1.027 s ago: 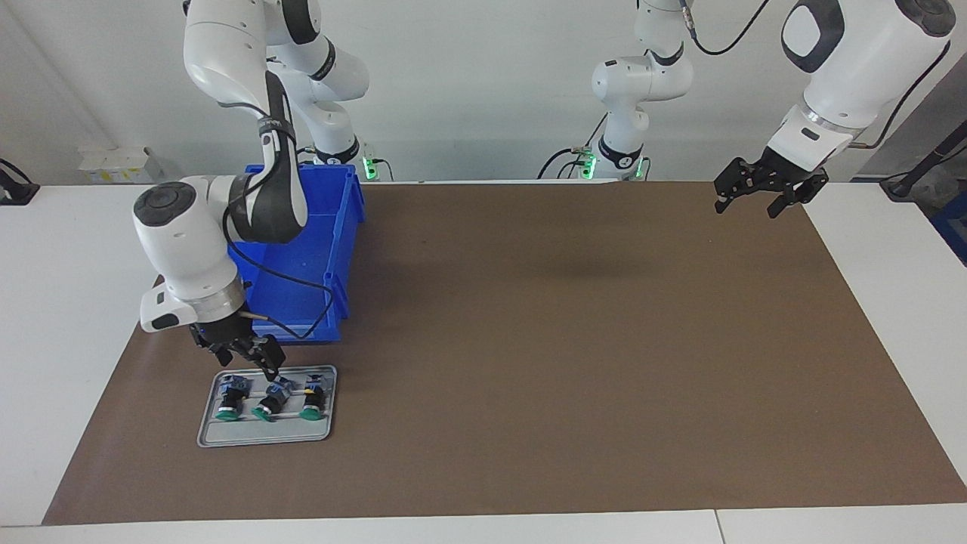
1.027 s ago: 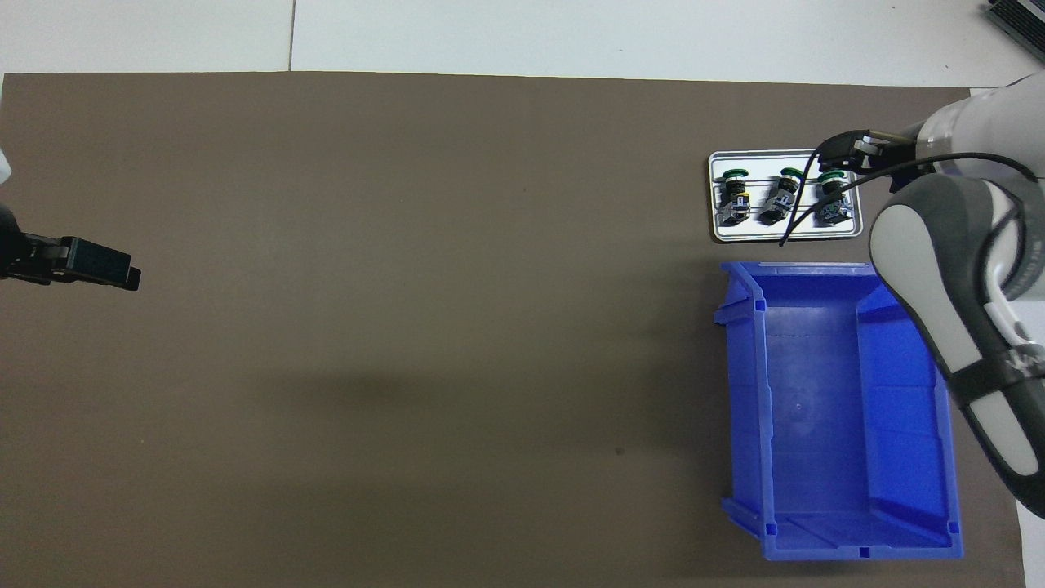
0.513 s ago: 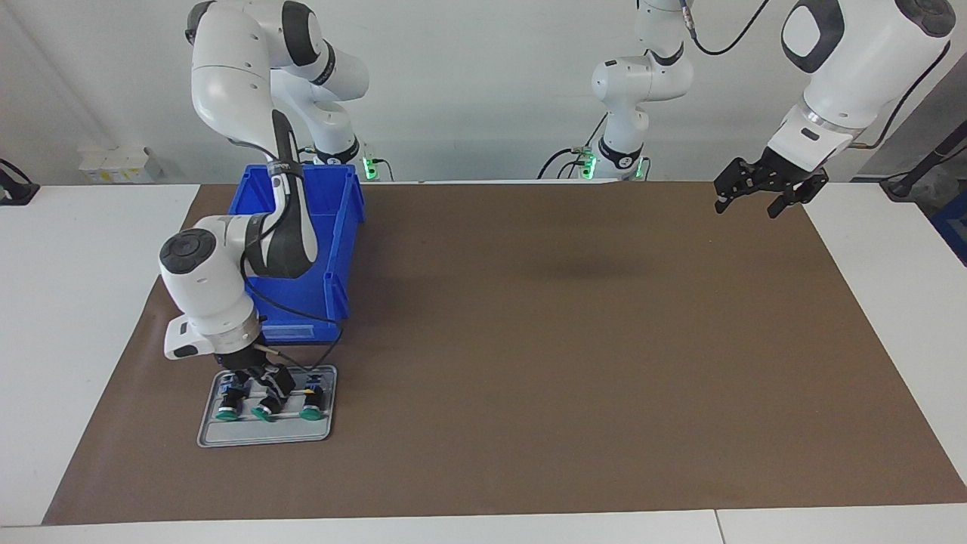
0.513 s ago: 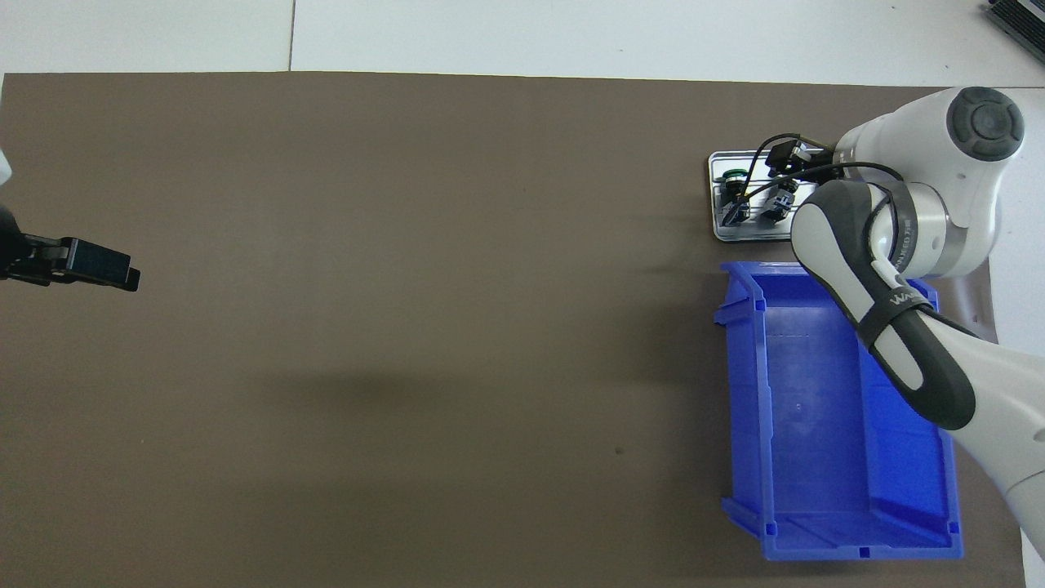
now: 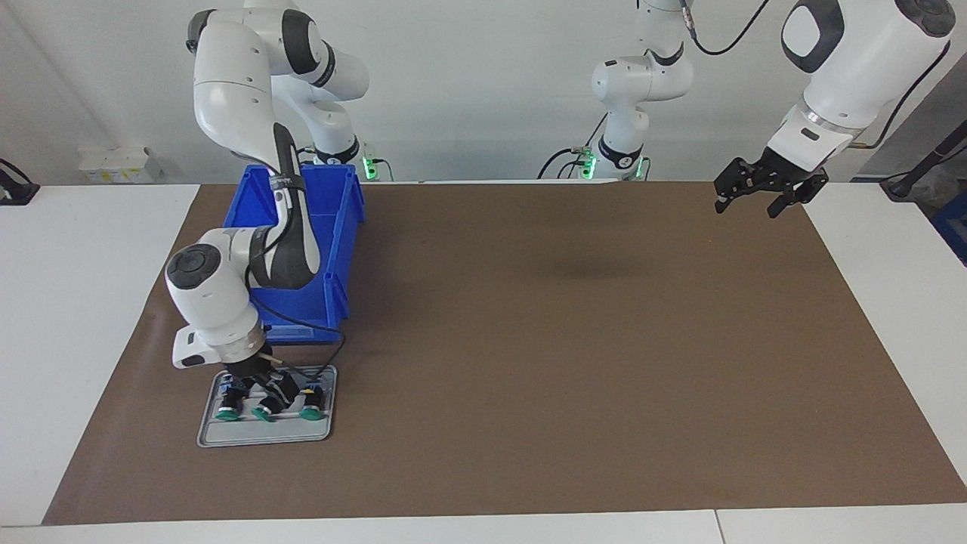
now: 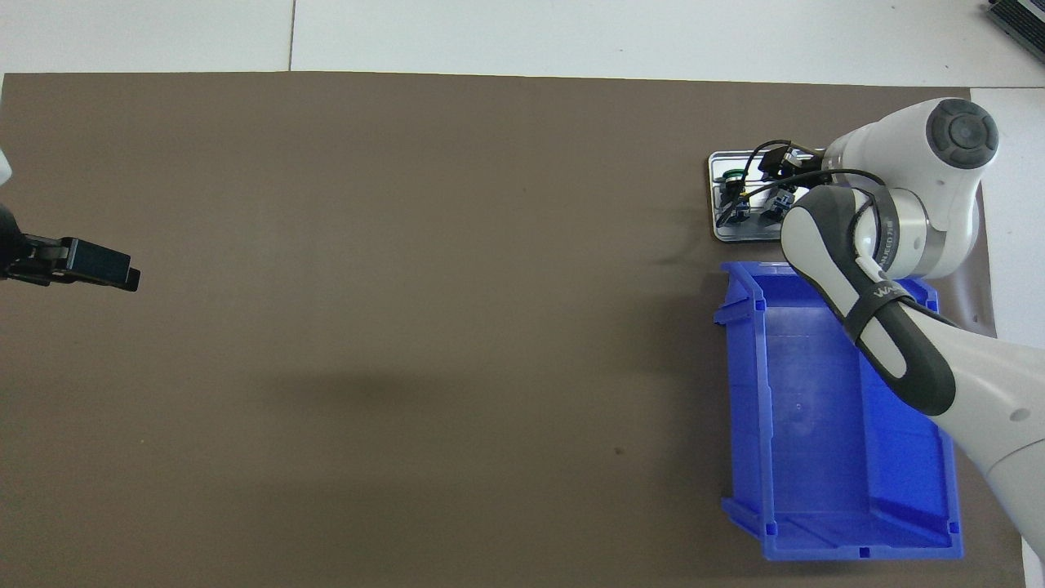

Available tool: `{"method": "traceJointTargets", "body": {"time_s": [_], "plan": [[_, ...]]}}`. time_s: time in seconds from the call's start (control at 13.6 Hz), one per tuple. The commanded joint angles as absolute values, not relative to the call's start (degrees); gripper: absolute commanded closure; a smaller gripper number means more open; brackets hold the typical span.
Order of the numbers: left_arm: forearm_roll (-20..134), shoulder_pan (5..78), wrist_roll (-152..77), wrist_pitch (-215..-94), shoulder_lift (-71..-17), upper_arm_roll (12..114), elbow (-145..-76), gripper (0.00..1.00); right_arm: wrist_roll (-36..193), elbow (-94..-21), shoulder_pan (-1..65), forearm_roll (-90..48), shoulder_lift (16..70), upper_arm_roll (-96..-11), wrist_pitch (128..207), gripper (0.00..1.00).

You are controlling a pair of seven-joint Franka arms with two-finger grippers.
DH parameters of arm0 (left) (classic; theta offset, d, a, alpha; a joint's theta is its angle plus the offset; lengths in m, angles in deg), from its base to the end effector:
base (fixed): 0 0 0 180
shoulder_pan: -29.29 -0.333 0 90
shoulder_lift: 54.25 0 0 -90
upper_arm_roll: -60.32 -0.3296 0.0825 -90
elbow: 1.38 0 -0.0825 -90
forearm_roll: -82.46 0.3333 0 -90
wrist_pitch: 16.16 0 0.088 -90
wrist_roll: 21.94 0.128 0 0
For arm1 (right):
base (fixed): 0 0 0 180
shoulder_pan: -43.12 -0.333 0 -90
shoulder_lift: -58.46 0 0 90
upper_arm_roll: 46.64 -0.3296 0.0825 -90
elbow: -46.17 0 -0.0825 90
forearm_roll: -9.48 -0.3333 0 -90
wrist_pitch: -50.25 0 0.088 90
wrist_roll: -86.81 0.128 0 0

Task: Place and press button with both arms
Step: 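Grasp one green button with the right gripper and lift it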

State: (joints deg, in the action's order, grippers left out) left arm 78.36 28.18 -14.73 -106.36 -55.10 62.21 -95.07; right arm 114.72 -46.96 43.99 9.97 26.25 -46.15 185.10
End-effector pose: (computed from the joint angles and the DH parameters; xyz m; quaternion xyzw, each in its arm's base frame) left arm 0.4964 -0.0160 0.5981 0.9967 -0.0687 -0.0210 0.0368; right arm 0.6729 -0.0153 0.3307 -0.9651 0.2483 -0.0819 0.0137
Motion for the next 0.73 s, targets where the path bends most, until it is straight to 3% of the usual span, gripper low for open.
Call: {"method": "traceJointTargets", "body": {"time_s": [0.0,0.07,0.15,0.22,0.29,0.66], "plan": [[79.12,27.88,-14.03,-106.69,-56.71,62.26,-96.91,0.00,115.81,-47.17,44.26,8.43,25.69,-46.64,185.68,0.09],[79.12,27.88,-14.03,-106.69,-56.71,62.26,-96.91,0.00,115.73,-47.17,44.26,7.90,25.51,-46.64,185.60,0.16],[79.12,27.88,-14.03,-106.69,-56.71,62.26,-96.91,0.00,115.38,-47.17,44.34,7.89,25.51,-46.55,185.60,0.42],[79.12,27.88,-14.03,-106.69,-56.71,62.26,-96.91,0.00,114.59,-47.26,44.52,7.89,25.51,-46.64,185.51,0.94],[79.12,27.88,-14.03,-106.69,-56.71,62.26,-96.91,0.00,113.89,-47.26,44.43,7.89,25.51,-46.64,185.34,1.00],[79.12,27.88,-14.03,-106.69,-56.71,62.26,-96.91,0.00,112.65,-42.80,45.05,8.94,25.77,-46.46,179.91,1.00]]}}
